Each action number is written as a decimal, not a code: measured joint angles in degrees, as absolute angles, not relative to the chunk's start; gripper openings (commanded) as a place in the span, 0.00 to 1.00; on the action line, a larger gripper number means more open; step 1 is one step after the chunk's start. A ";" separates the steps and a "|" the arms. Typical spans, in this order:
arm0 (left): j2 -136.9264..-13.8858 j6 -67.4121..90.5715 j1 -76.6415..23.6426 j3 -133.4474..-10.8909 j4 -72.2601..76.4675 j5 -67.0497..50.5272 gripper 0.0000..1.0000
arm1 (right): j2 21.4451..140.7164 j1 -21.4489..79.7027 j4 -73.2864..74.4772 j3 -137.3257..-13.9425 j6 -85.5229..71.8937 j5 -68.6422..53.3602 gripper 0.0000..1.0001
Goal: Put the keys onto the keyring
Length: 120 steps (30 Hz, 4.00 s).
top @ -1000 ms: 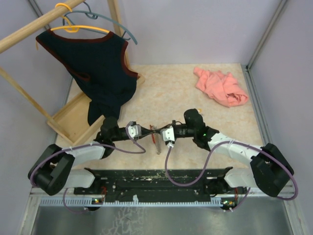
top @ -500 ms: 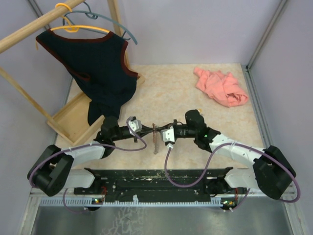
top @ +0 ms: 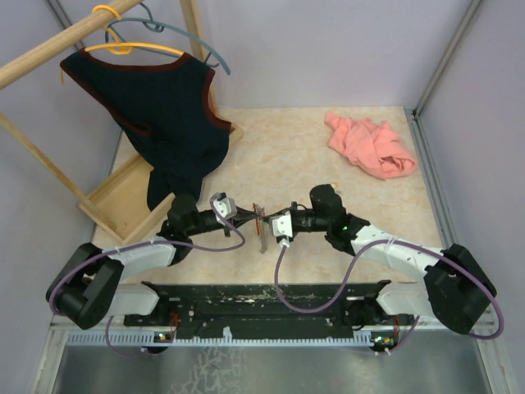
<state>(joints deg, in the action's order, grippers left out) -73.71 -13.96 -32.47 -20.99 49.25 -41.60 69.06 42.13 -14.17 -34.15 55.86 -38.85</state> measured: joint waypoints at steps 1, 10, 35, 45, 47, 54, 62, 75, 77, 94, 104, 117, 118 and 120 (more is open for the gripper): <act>-73.71 -14.28 -32.47 -20.95 49.50 -41.60 0.00 | 69.06 41.82 -14.35 -34.11 55.11 -39.07 0.00; -73.71 -17.45 -32.47 -19.94 51.88 -42.68 0.00 | 68.99 38.41 -20.23 -31.09 48.49 -43.59 0.00; -74.15 -22.87 -32.47 -18.98 54.17 -48.10 0.00 | 69.08 37.58 -24.21 -30.76 46.33 -47.00 0.00; -74.26 -23.11 -32.47 -18.72 54.70 -49.12 0.00 | 69.14 37.56 -24.14 -30.76 46.22 -46.87 0.00; -74.26 -23.22 -32.47 -18.72 54.92 -49.12 0.00 | 69.14 37.56 -24.08 -30.76 46.22 -47.11 0.00; -74.26 -23.24 -32.47 -18.72 55.07 -49.15 0.00 | 69.19 37.58 -24.01 -30.79 46.22 -47.75 0.00; -74.50 -23.38 -32.47 -18.72 55.13 -49.15 0.00 | 69.43 37.56 -23.57 -30.79 46.24 -47.53 0.00; -74.89 -23.90 -32.47 -18.72 55.20 -49.15 0.00 | 69.43 37.56 -22.31 -30.81 45.87 -46.68 0.00; -74.89 -23.92 -32.47 -18.72 55.20 -49.17 0.00 | 69.43 37.56 -22.31 -30.79 45.78 -46.68 0.00; -75.11 -24.10 -32.47 -18.72 55.22 -50.22 0.00 | 69.45 37.58 -23.16 -30.81 44.82 -47.72 0.00; -75.11 -24.25 -32.47 -18.72 55.22 -50.17 0.00 | 69.45 37.56 -22.68 -30.81 44.77 -47.20 0.00; -75.11 -24.36 -32.47 -18.70 55.24 -50.17 0.00 | 69.45 37.56 -22.68 -30.81 43.86 -47.05 0.00; -75.11 -24.36 -32.42 -18.70 55.24 -50.17 0.00 | 69.45 37.56 -22.74 -30.81 43.77 -47.20 0.00; -75.11 -24.36 -32.40 -18.70 55.22 -50.19 0.00 | 69.45 37.58 -22.79 -30.81 43.62 -47.37 0.00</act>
<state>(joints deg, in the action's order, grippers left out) -75.11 -24.36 -32.40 -18.70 55.22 -50.19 69.45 37.58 -22.79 -30.81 43.62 -47.37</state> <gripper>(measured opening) 0.006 0.007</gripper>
